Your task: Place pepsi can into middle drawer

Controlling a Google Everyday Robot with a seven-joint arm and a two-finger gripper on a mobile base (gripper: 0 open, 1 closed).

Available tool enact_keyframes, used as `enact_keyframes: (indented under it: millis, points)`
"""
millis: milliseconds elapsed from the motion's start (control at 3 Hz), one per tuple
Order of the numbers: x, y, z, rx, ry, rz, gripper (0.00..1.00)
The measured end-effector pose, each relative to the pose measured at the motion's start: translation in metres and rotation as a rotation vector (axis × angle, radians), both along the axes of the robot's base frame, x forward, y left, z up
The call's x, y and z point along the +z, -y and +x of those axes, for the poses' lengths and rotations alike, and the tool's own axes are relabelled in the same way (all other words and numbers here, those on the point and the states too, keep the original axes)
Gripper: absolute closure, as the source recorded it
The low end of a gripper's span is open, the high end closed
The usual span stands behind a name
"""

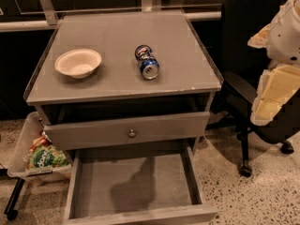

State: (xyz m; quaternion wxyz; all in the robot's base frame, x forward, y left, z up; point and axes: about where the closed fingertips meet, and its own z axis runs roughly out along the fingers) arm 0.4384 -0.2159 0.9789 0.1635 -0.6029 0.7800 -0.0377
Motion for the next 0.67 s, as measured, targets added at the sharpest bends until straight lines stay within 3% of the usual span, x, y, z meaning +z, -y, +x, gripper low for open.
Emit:
enact_keyframes:
  millis: [333, 667]
  points:
    - [0.0, 0.0, 0.0, 0.0, 0.0, 0.0, 0.0]
    - [-0.002, -0.009, 0.015, -0.039, -0.017, -0.002, 0.0]
